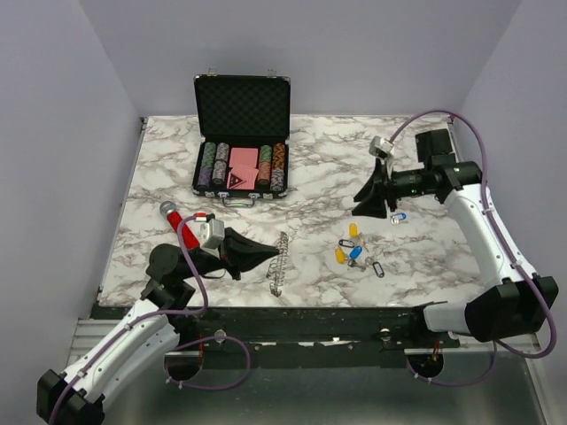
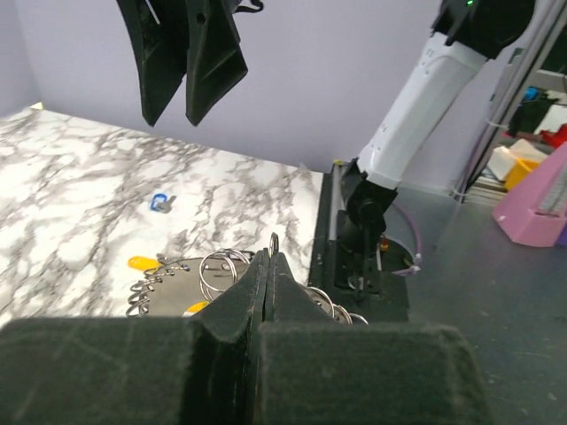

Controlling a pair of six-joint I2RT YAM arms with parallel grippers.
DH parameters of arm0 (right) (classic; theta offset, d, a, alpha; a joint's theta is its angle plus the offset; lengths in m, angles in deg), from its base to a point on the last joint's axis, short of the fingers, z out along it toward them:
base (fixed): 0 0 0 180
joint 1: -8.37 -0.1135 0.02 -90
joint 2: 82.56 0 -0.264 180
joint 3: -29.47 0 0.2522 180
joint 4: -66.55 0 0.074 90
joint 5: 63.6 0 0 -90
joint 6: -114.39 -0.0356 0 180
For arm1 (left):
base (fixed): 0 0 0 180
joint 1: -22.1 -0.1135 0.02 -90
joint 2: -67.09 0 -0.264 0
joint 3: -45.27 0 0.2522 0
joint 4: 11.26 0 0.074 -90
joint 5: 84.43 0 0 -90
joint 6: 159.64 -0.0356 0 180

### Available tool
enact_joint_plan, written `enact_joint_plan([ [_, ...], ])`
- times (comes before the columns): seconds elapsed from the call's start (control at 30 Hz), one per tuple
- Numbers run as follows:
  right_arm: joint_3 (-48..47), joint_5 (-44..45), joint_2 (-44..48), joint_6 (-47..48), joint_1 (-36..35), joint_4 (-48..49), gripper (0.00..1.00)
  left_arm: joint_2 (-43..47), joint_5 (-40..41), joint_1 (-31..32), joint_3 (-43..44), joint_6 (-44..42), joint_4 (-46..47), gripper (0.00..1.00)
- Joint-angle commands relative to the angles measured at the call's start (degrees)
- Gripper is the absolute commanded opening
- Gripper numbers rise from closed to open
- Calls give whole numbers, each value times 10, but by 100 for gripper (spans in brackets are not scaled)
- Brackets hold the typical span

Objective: Put the keys on the keyring

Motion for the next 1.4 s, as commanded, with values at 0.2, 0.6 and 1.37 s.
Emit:
enact_joint_plan([
  [0.2,104,150,22,-100,118,101,65,54,58,-3,35,-95,-142,0],
  [0.6,189,333,-39,-202,227,269,63,76,63,-2,11,-70,-91,0],
  [1.37,170,385,-190,-143,226,323,45,61,84,-2,-2,-78,-83,0],
])
